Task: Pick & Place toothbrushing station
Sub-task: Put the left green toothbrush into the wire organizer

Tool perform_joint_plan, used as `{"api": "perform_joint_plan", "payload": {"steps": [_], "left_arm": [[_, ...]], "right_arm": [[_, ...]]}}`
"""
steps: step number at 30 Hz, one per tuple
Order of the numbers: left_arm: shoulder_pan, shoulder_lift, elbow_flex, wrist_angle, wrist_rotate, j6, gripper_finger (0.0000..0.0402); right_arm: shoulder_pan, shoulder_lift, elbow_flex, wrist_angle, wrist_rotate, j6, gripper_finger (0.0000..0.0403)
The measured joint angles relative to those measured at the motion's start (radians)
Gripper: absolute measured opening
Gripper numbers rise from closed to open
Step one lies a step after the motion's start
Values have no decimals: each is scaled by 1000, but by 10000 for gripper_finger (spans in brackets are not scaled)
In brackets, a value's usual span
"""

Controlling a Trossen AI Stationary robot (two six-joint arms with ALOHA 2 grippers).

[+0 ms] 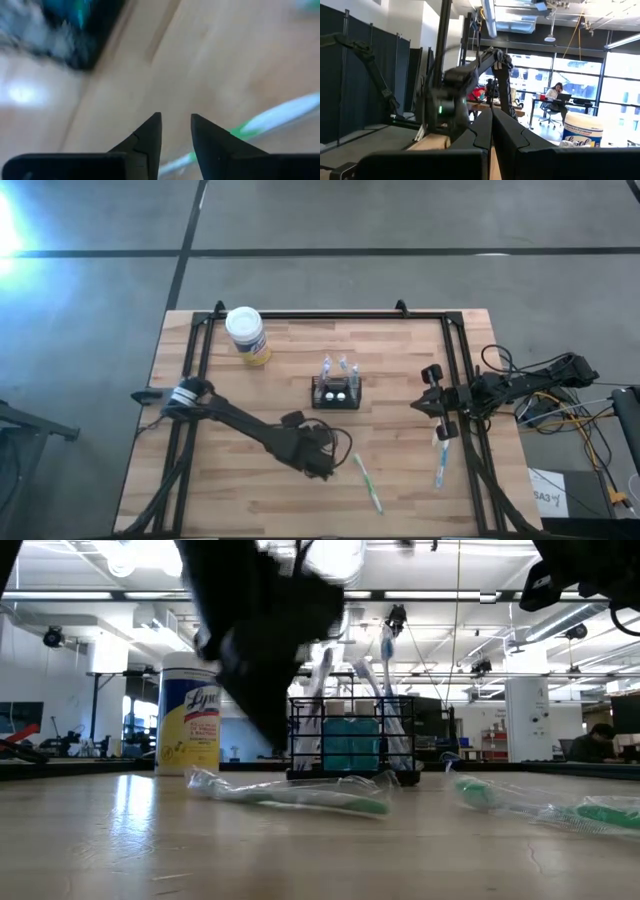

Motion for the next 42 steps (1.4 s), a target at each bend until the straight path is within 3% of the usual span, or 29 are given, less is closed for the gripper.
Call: {"api": "perform_joint_plan", "payload": {"steps": [3, 8, 12, 20, 28, 32, 37, 42], "left_arm": [[-2, -25, 20, 58, -1, 45, 105], [-5, -25, 27, 248, 130, 159, 91], [-4, 10, 29, 312, 149, 173, 70], [-4, 54, 26, 294, 313, 203, 7], [-36, 55, 25, 76, 388, 138, 7], [-58, 41, 25, 61, 328, 116, 5], [-48, 21, 47, 153, 172, 167, 4], [-6, 48, 45, 236, 180, 244, 3]], "right_arm": [[0, 0, 0, 0, 0, 0, 8], [0, 1, 0, 0, 0, 0, 8], [0, 1, 0, 0, 0, 0, 8], [0, 1, 0, 0, 0, -5, 8], [0, 2, 0, 0, 0, -3, 8], [0, 2, 0, 0, 0, -1, 8], [0, 2, 0, 2, 0, -2, 8], [0, 2, 0, 3, 0, -5, 8]]}}
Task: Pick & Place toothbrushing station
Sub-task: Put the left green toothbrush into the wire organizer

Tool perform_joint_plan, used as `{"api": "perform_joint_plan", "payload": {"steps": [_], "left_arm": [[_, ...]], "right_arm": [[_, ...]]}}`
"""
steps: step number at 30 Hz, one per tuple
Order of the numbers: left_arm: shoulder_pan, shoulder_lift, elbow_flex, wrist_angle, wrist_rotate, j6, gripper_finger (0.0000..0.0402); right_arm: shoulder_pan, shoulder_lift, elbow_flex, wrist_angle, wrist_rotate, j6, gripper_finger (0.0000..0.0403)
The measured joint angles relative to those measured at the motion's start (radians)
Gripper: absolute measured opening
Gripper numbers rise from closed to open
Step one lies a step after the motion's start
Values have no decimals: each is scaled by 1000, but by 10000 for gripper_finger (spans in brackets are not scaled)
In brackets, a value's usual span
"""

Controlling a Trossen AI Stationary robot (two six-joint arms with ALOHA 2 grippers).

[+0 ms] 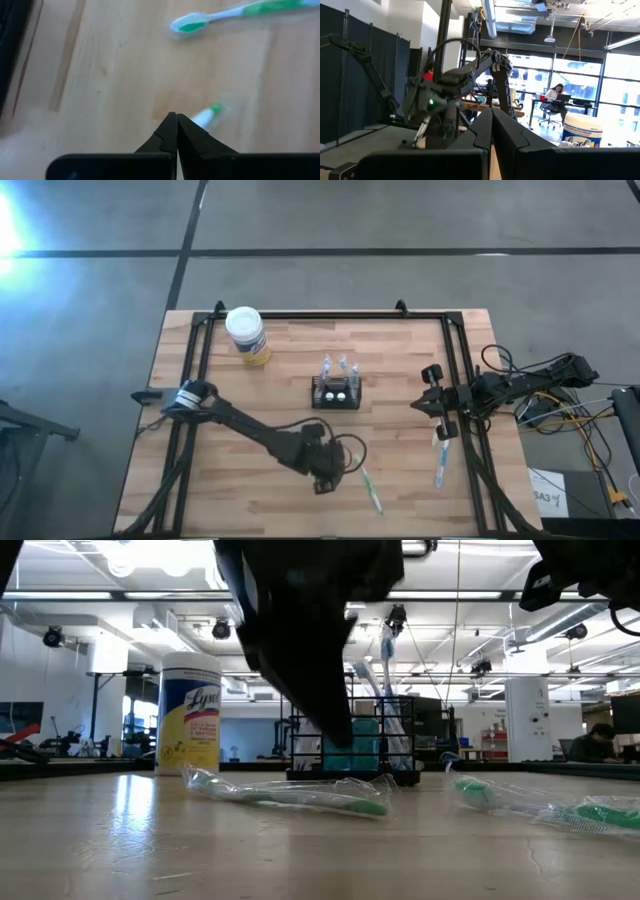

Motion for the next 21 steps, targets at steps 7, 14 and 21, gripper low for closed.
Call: {"api": "perform_joint_plan", "payload": {"steps": [7, 14, 21], "left_arm": [[20, 34, -1, -20, 118, 52, 2], [-19, 40, -10, -186, 231, 29, 2], [-78, 17, 0, -363, 245, 19, 2]], "right_arm": [[0, 0, 0, 1, 0, -25, 8], [0, 0, 0, -1, 0, -25, 8], [0, -1, 0, -1, 1, -22, 8]]}}
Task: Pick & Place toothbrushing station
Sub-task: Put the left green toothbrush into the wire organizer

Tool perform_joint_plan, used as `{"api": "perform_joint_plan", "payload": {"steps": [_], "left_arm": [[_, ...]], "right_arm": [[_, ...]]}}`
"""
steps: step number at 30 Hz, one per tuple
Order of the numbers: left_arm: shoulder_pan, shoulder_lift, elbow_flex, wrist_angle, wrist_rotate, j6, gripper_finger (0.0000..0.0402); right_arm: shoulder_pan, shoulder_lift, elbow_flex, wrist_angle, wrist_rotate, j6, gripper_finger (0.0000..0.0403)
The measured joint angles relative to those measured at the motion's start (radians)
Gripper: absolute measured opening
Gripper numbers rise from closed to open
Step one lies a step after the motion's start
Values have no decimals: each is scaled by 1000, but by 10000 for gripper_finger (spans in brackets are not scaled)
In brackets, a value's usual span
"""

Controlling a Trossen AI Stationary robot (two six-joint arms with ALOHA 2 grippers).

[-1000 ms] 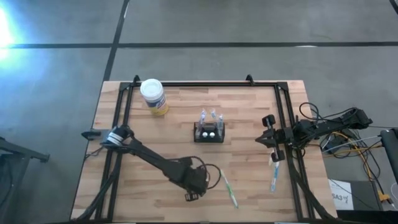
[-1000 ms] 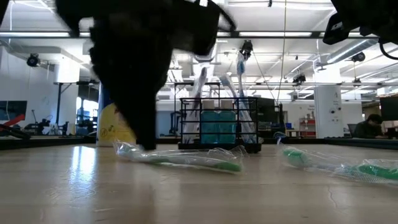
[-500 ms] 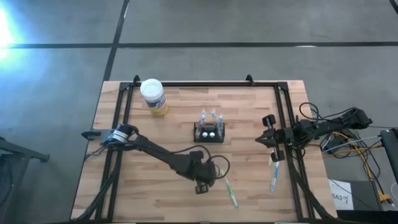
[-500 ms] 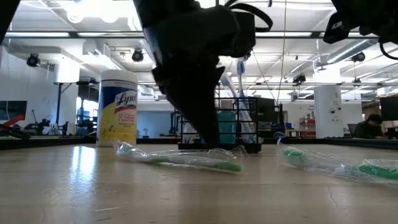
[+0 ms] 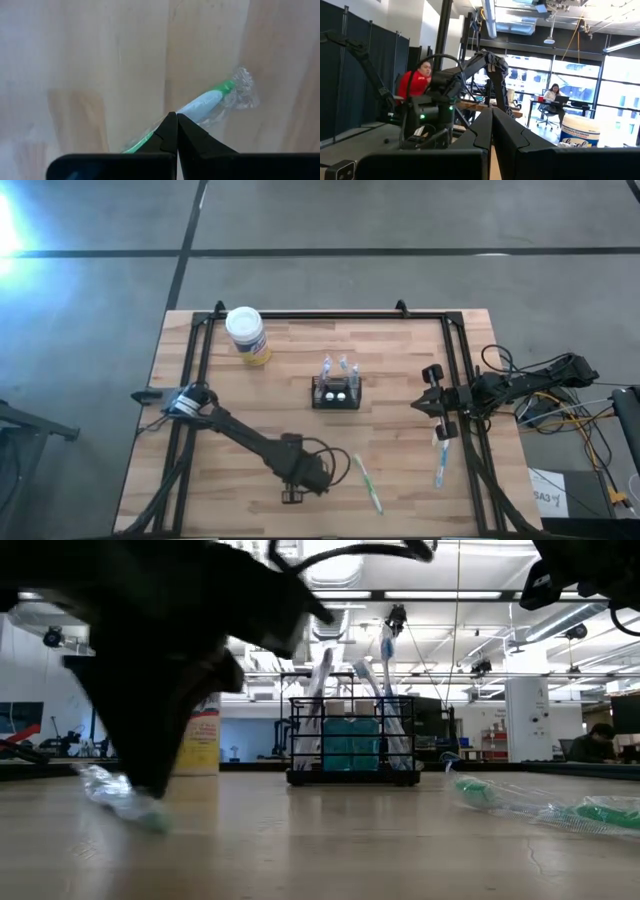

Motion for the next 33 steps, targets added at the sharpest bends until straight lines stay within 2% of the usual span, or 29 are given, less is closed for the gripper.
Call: {"api": "perform_joint_plan", "payload": {"steps": [8, 13, 17, 23, 28, 33], "left_arm": [[-41, -110, 2, 7, -59, -105, 2], [-86, -161, -29, -102, -57, -253, 2], [-90, -162, -117, -121, -49, -356, 1], [-77, -164, -262, -112, 22, -454, 1], [-17, -171, -347, -84, -5, -461, 1], [55, -179, -394, -7, 1, -375, 1]], "right_arm": [[0, 0, 0, 0, 0, 0, 8], [0, 0, 0, -1, 0, 0, 8], [0, 0, 0, -2, 0, 5, 8], [0, 0, 0, -2, 0, 7, 8], [0, 0, 0, -1, 0, 4, 8], [0, 0, 0, -1, 0, 4, 8]]}}
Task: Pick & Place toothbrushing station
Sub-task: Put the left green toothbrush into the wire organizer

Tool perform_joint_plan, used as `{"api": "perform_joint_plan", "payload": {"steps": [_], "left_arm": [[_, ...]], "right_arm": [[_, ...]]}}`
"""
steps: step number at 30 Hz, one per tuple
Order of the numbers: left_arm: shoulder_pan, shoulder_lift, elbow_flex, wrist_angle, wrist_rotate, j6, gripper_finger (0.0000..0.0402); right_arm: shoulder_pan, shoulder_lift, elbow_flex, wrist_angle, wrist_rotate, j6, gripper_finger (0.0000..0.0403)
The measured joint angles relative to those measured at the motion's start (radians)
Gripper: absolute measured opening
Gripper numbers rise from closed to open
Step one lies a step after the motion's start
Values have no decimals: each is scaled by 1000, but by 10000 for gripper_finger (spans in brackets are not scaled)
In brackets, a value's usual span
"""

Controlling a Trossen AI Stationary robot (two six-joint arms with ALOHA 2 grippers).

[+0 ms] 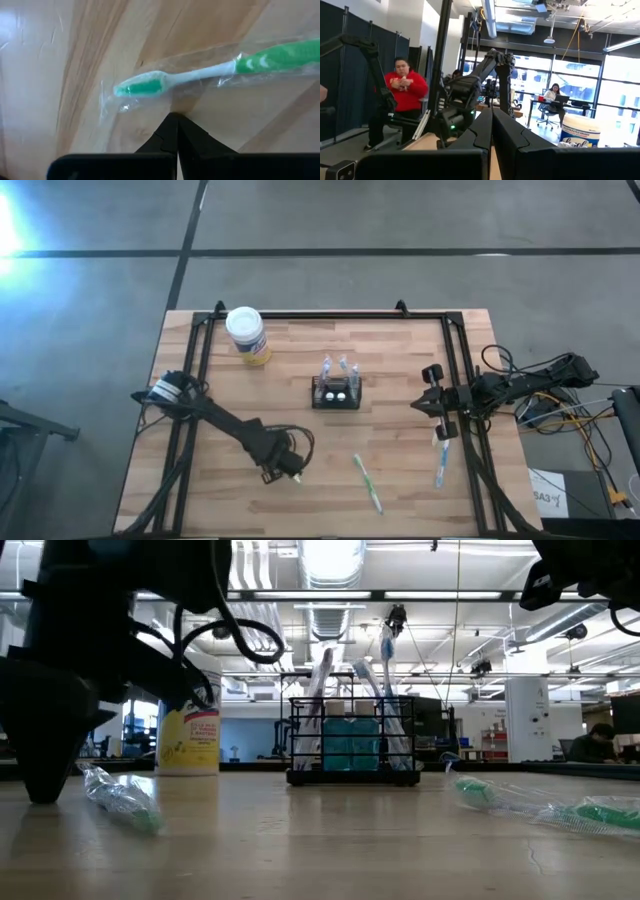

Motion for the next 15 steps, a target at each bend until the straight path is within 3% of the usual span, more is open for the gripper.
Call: {"api": "perform_joint_plan", "payload": {"steps": [15], "left_arm": [[52, 9, 30, 126, -280, 146, 1]], "right_arm": [[0, -2, 0, 0, 0, -5, 8]]}}
